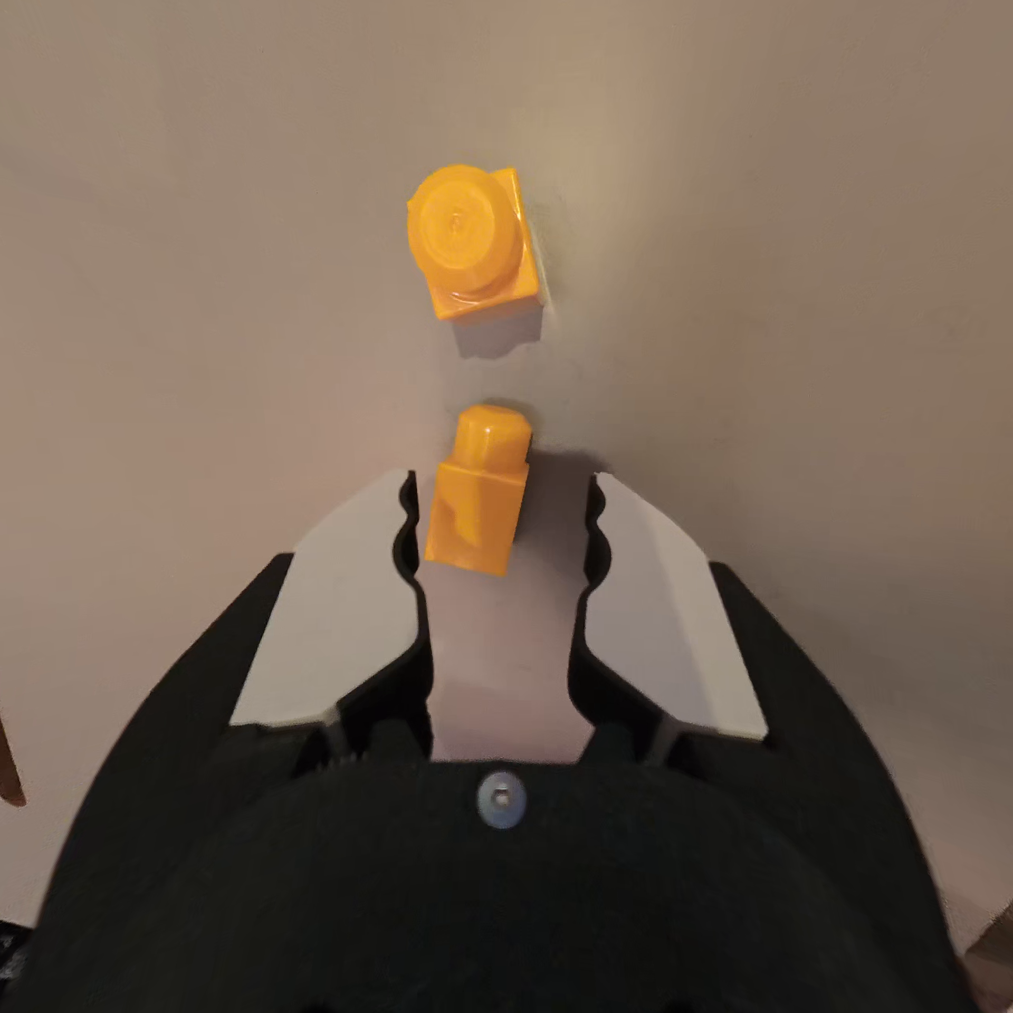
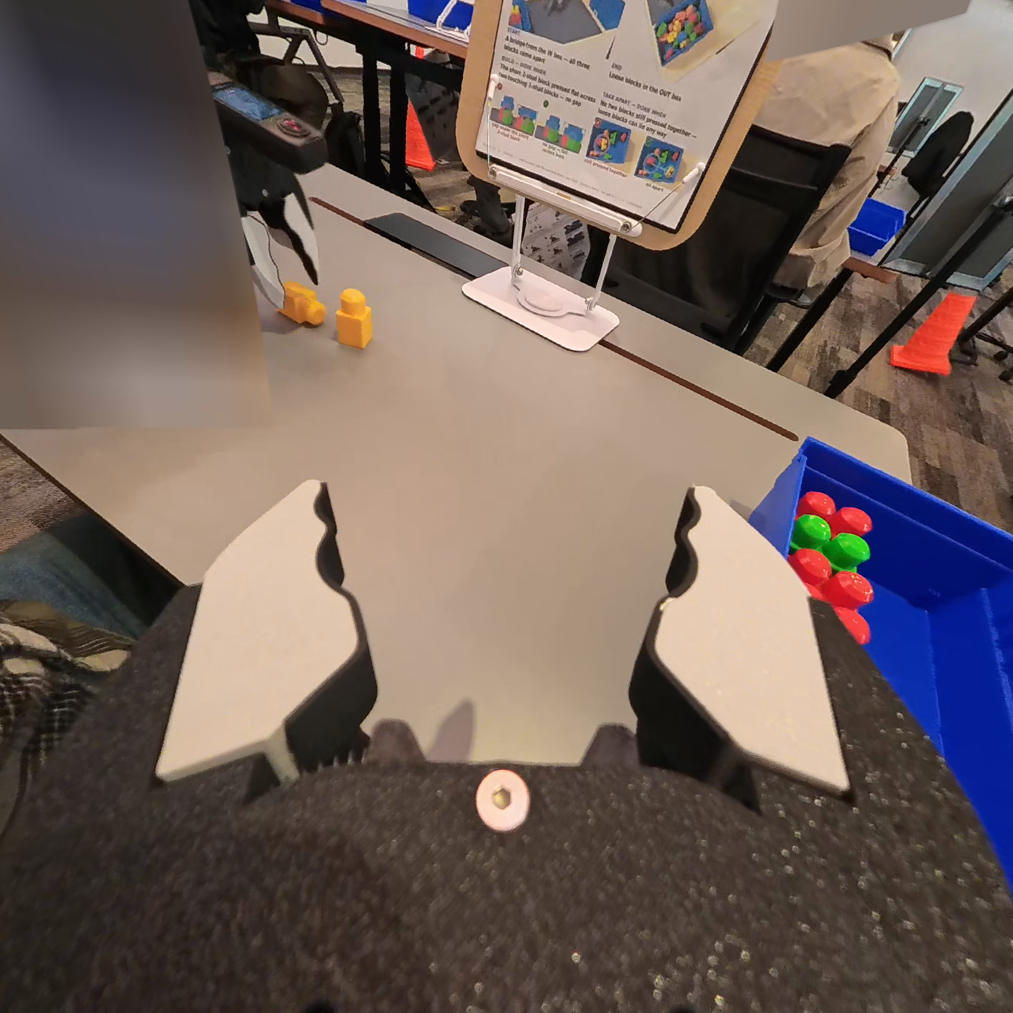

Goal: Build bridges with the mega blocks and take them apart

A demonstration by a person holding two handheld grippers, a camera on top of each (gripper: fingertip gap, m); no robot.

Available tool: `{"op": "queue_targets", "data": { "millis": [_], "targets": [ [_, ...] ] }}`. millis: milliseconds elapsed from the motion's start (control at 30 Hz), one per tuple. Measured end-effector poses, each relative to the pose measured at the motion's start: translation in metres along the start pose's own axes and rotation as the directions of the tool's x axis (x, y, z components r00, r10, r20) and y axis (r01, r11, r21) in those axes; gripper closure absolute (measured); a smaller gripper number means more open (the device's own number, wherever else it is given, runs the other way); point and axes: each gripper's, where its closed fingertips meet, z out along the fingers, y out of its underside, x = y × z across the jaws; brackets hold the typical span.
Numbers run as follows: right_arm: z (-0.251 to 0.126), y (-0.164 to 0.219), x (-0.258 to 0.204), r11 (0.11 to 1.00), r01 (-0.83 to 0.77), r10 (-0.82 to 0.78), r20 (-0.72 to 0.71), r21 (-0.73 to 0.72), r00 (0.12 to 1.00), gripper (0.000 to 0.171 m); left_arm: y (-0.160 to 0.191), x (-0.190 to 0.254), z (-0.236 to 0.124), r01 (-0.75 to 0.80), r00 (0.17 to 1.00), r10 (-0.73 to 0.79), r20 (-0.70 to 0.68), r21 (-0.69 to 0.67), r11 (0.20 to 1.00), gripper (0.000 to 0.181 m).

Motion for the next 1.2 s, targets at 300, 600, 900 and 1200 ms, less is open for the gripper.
{"op": "queue_targets", "data": {
  "millis": [300,600,900,1200],
  "targets": [
    [0.006,0.002,-0.002,1.0,0.001,-0.001,0.012,-0.009,1.0,0.055,-0.003,-0.003,0.005,-0.139,0.99,0.14,0.005,-0.113,0.984,0.13],
    [0.003,0.005,0.002,1.0,-0.004,0.004,0.0,-0.022,1.0,0.055,-0.002,0.0,0.016,-0.153,0.987,0.14,-0.08,-0.195,0.969,0.137],
    [0.004,0.007,0.004,1.0,-0.004,0.004,0.0,-0.031,1.0,0.055,0.0,-0.001,0.02,-0.165,0.984,0.142,-0.106,-0.249,0.954,0.147],
    [0.005,0.007,0.004,0.999,-0.001,0.001,0.0,-0.033,1.0,0.055,0.001,-0.007,0.024,-0.161,0.987,0.152,-0.053,-0.254,0.954,0.153]
  ]
}}
